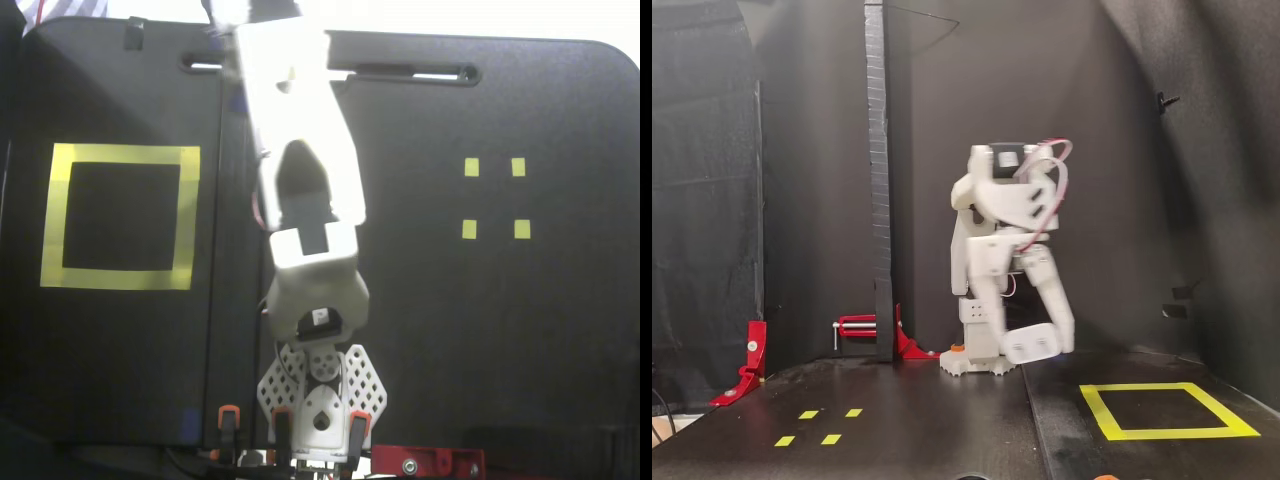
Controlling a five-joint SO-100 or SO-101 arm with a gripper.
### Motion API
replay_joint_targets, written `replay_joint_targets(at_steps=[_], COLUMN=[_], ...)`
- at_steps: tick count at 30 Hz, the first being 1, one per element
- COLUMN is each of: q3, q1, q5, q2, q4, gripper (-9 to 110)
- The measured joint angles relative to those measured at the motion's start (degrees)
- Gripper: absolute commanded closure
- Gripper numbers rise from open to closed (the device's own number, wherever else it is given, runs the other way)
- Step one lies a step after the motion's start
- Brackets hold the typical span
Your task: Grasp the block and place it in the designated area.
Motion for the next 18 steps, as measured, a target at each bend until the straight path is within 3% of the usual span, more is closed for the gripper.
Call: replay_joint_targets(at_steps=[18], q3=[0.0], q1=[-24.1], q5=[18.5], q2=[0.0], q4=[3.3], gripper=[81])
